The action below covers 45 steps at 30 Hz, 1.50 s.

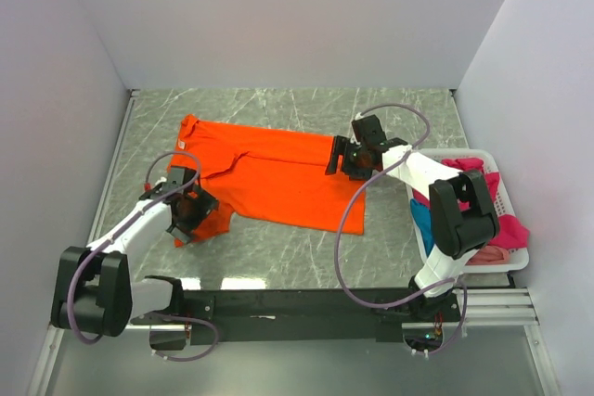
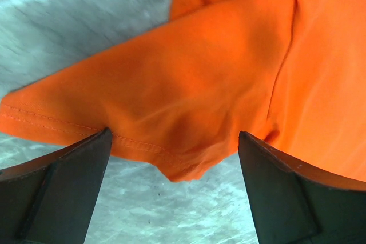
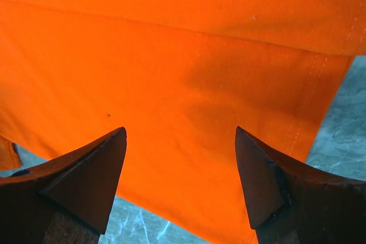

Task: Fold and stack the t-shirts
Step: Fold the tshirt

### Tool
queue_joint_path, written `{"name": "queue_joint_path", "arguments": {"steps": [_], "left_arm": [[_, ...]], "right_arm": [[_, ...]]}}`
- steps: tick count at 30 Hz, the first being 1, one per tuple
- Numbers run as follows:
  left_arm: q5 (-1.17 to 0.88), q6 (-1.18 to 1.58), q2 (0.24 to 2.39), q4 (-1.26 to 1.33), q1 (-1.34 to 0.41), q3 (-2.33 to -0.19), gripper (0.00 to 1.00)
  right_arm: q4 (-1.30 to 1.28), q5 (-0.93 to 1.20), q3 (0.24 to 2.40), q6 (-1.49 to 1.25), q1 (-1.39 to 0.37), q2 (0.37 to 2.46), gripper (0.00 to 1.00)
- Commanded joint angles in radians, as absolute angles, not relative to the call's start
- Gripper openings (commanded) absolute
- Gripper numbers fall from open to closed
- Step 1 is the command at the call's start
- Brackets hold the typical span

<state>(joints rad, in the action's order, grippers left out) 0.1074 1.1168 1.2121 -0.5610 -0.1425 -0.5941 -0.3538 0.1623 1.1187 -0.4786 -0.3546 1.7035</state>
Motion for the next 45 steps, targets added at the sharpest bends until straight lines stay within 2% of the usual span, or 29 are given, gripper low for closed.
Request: {"name": "queue_joint_path", "arguments": {"steps": [1, 5, 15, 25, 29, 34, 36, 38, 41, 43, 45], "left_arm": [[0.092, 1.155, 1.244, -0.635, -0.198, -0.58, 0.99], [0.107, 1.216, 1.203, -0.745, -0.313, -0.595, 0.99], [0.046, 1.256, 1.195, -0.756, -0.443, -0.618, 1.0], [0.356, 1.289, 1.151, -1.015, -0.434, -0.851, 0.99], [0.405, 1.234, 1.161, -0.964, -0.275, -0.876, 0.99], [0.186, 1.111, 1.175, -0.687, -0.104, -0.796, 0.99], [0.207, 1.123, 1.201, -0.68, -0.071, -0.79, 0.99], [0.215, 1.118, 1.229, -0.676, -0.025, -0.773, 0.9], [0.198, 1.104, 1.238, -0.628, -0.003, -0.727, 0.69], [0.167, 1.089, 1.242, -0.597, 0.035, -0.689, 0.6], [0.16, 1.085, 1.259, -0.581, 0.048, -0.67, 0.57]], "right_arm": [[-0.325, 0.144, 1.103, -0.476, -0.354, 1.677, 0.83], [-0.331, 0.137, 1.095, -0.465, -0.353, 1.674, 0.83], [-0.314, 0.169, 1.083, -0.45, -0.351, 1.687, 0.83], [-0.316, 0.17, 1.06, -0.416, -0.36, 1.632, 0.83], [-0.33, 0.159, 1.083, -0.376, -0.51, 1.606, 0.82], [-0.269, 0.183, 1.156, -0.361, -0.794, 1.663, 0.81], [-0.259, 0.167, 1.228, -0.353, -0.915, 1.721, 0.79], [-0.265, 0.157, 1.325, -0.345, -0.98, 1.77, 0.77], [-0.307, 0.115, 1.458, -0.35, -1.054, 1.873, 0.75], [-0.34, 0.081, 1.509, -0.389, -1.069, 1.936, 0.73], [-0.344, 0.084, 1.549, -0.423, -1.072, 1.986, 0.69]]}}
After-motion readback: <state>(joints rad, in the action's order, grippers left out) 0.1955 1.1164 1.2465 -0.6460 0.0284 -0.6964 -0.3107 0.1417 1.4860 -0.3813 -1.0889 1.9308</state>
